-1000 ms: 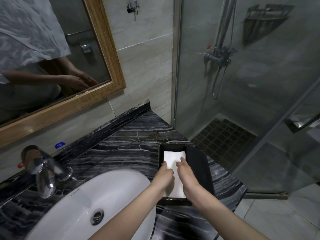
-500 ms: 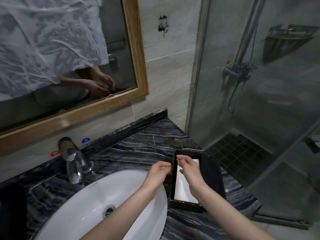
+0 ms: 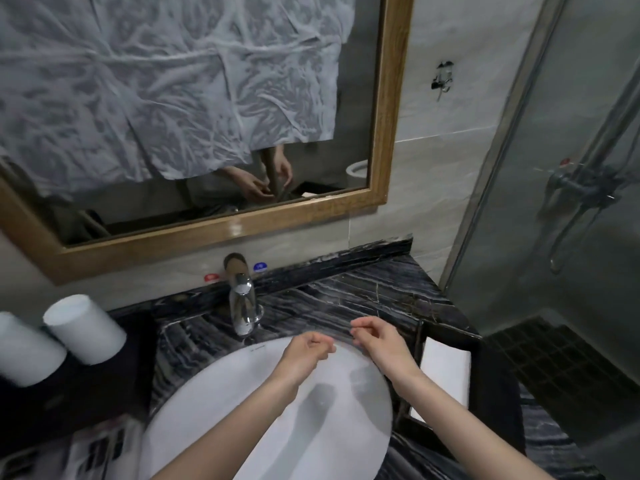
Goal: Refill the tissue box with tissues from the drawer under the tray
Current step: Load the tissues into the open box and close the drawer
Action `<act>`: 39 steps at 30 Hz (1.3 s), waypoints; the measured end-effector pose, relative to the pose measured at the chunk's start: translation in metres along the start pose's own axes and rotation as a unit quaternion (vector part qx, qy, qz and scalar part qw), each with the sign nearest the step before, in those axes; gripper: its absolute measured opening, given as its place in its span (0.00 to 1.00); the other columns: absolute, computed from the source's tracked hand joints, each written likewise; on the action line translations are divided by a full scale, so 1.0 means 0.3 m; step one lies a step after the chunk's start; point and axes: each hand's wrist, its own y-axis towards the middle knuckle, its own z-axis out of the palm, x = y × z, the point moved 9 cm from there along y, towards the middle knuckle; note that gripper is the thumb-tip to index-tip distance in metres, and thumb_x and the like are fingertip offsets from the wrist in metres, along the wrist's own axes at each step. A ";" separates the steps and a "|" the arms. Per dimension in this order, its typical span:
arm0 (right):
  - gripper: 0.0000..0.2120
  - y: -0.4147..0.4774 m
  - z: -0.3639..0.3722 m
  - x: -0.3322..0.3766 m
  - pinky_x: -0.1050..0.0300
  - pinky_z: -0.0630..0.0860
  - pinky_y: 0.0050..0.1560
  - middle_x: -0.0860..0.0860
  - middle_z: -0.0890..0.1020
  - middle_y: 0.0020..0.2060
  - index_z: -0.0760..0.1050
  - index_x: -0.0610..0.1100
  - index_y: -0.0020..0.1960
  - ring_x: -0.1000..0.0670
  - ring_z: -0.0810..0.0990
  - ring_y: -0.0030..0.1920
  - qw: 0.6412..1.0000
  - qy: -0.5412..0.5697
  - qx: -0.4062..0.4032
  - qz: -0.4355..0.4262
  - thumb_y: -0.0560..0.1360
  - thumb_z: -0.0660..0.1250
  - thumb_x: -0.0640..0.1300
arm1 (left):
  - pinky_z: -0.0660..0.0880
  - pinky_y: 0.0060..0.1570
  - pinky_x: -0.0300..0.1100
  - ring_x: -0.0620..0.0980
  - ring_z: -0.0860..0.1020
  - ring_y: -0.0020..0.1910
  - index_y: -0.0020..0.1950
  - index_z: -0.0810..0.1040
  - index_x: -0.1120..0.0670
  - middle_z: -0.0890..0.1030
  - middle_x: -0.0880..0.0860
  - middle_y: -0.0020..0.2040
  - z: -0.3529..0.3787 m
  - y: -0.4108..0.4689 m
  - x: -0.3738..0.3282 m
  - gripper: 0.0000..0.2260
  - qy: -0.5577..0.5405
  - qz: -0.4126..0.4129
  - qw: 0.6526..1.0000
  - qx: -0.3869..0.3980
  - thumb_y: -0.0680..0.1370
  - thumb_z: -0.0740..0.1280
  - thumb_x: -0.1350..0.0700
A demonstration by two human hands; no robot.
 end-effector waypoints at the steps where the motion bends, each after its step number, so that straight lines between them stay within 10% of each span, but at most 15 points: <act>1: 0.06 0.003 0.025 0.006 0.55 0.75 0.50 0.50 0.83 0.42 0.78 0.50 0.48 0.50 0.80 0.45 1.000 -0.018 0.010 -0.007 0.74 0.66 0.40 | 0.69 0.46 0.35 0.49 0.77 0.52 0.52 0.78 0.55 0.81 0.50 0.48 -0.029 -0.008 0.007 0.06 -0.001 -0.001 1.000 -0.006 0.77 0.64 0.60; 21: 0.11 -0.024 0.606 0.052 0.60 0.71 0.48 0.50 0.80 0.51 0.77 0.44 0.56 0.57 0.76 0.39 0.955 -0.209 0.175 -0.115 0.74 0.68 0.42 | 0.69 0.40 0.26 0.42 0.76 0.40 0.35 0.75 0.46 0.79 0.42 0.37 -0.679 -0.271 0.335 0.11 0.144 -0.012 0.957 -0.251 0.73 0.68 0.61; 32: 0.13 -0.068 0.938 0.050 0.56 0.73 0.58 0.50 0.78 0.59 0.75 0.45 0.60 0.51 0.77 0.54 0.913 -0.276 0.248 -0.171 0.76 0.66 0.46 | 0.68 0.42 0.35 0.47 0.77 0.45 0.48 0.79 0.58 0.80 0.51 0.44 -0.927 -0.462 0.557 0.04 0.210 -0.054 0.915 -0.339 0.75 0.69 0.57; 39: 0.15 -0.085 1.114 0.050 0.55 0.70 0.63 0.47 0.76 0.62 0.73 0.43 0.63 0.48 0.74 0.62 0.888 -0.302 0.283 -0.198 0.77 0.64 0.45 | 0.66 0.34 0.32 0.47 0.73 0.38 0.37 0.70 0.51 0.74 0.49 0.38 -1.045 -0.590 0.717 0.11 0.172 -0.103 0.907 -0.370 0.72 0.71 0.59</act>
